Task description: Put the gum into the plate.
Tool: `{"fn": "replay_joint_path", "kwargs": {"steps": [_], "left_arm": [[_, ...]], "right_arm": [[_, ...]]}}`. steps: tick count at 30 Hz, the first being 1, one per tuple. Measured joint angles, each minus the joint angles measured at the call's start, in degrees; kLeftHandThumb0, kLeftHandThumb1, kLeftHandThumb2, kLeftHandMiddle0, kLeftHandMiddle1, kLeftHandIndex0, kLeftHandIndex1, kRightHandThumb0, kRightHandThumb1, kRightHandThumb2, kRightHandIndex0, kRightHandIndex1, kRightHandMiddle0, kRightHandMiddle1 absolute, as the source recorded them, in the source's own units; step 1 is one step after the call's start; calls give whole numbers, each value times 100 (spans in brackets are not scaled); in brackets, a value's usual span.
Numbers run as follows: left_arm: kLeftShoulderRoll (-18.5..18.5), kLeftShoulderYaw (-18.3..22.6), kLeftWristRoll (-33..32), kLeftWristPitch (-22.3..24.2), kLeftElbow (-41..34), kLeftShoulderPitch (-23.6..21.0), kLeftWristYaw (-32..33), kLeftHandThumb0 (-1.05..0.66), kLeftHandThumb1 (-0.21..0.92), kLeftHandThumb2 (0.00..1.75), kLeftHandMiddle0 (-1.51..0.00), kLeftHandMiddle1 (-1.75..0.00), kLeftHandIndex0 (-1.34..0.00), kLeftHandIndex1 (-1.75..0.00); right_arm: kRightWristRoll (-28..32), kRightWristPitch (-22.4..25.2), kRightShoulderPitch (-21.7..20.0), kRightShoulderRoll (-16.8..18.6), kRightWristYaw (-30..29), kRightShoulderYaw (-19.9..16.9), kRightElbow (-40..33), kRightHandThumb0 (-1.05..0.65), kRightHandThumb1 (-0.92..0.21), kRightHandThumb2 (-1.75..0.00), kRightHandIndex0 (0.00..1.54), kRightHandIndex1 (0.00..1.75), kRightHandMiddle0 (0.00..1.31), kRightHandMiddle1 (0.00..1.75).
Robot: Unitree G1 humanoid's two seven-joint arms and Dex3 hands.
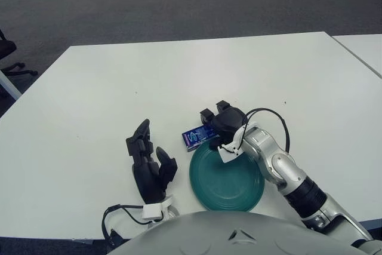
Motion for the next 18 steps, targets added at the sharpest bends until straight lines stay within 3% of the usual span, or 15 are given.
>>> {"fn": "replay_joint_path", "kwargs": {"steps": [4,7,12,18], "left_arm": [[0,-2,11,44,-5,1,40,-87,92,89,-41,-32,-28,-117],[0,-2,46,88,-18,4,78,-88,92,89,-39,-38,-29,-119],[1,-2,80,130,-29,8,140,-88,92,89,-35,-48,-28,-119],[2,-7,93,172,-32,8,142,-86,92,89,-34,-54,-26,-115]], "right_arm": [[24,-43,83,-40,-220,49,3,-50,-62,-96,10,175,26,174],[25,-103,120,-100,-378,95,5,-44,-61,-94,11,175,34,175],[24,-167,123,-180,-500,156,9,-41,-62,-93,8,175,37,175],[17,-204,99,-206,-614,231,106,-39,-71,-80,4,175,32,175]]}}
